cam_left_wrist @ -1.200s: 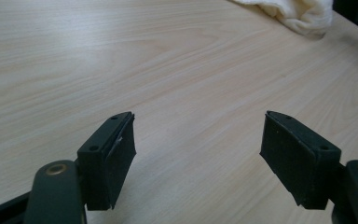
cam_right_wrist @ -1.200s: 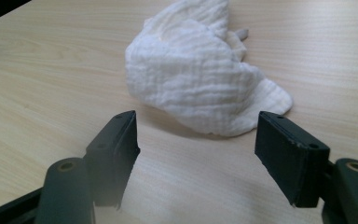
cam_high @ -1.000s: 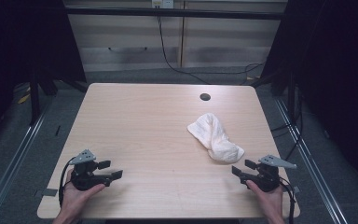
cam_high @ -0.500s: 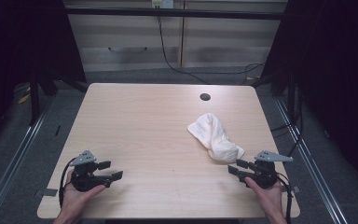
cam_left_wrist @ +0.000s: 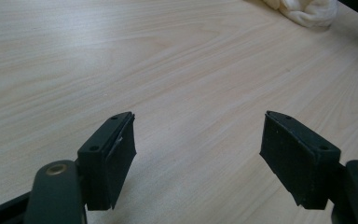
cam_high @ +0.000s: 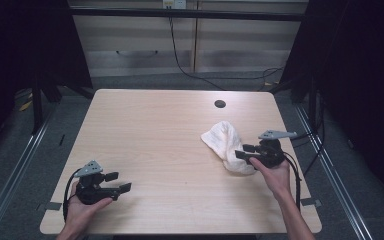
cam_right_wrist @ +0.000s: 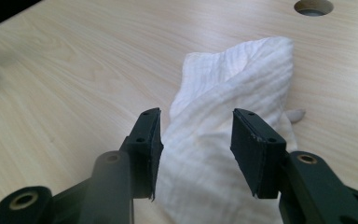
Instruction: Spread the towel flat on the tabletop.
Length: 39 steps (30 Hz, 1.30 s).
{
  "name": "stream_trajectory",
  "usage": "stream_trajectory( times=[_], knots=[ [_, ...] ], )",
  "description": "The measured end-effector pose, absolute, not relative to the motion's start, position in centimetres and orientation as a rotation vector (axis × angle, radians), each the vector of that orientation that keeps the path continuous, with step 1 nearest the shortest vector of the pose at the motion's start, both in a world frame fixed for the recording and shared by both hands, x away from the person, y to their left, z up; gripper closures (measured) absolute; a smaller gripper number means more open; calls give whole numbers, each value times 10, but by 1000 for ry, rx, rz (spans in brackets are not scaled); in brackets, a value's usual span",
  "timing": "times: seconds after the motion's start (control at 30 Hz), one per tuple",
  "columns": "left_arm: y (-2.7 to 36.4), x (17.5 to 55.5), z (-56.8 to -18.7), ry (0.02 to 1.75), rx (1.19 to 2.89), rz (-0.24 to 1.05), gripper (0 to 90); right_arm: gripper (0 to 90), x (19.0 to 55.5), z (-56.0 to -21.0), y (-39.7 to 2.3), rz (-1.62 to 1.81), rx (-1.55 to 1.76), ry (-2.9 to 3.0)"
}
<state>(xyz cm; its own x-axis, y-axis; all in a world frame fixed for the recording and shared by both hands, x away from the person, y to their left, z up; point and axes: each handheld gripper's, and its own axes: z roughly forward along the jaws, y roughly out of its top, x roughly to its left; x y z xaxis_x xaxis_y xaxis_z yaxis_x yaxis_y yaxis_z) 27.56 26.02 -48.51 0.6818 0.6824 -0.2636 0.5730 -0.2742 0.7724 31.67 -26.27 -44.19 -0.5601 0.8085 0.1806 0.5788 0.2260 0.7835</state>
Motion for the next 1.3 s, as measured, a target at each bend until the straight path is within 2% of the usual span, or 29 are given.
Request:
stream_trajectory(
  times=[0.2,0.33,0.53,0.57,0.73,0.77,0.8,0.9,1.03,1.3],
  knots=[
    [260,276,-485,974,1962,149,259,457,349,-446,-257,1221,1329,2280],
    [260,276,-486,975,1963,148,259,381,366,-464,-250,1123,1366,2339],
    [261,276,-486,974,1965,147,259,383,375,-486,-250,1063,1416,2363],
    [261,277,-486,972,1967,146,259,440,376,-490,-247,1036,1409,2379],
    [261,277,-485,971,1968,150,259,556,377,-494,-245,1001,1415,2395],
    [261,276,-485,970,1968,152,260,658,377,-494,-245,990,1426,2401],
    [261,276,-485,970,1967,151,260,658,377,-494,-245,990,1426,2401],
    [260,277,-486,968,1969,151,259,761,374,-494,-244,991,1412,2420],
    [259,277,-486,966,1972,136,260,780,370,-496,-241,1047,1407,2428],
    [258,277,-486,964,1956,132,264,782,358,-499,-206,1131,1305,2509]
  ],
)
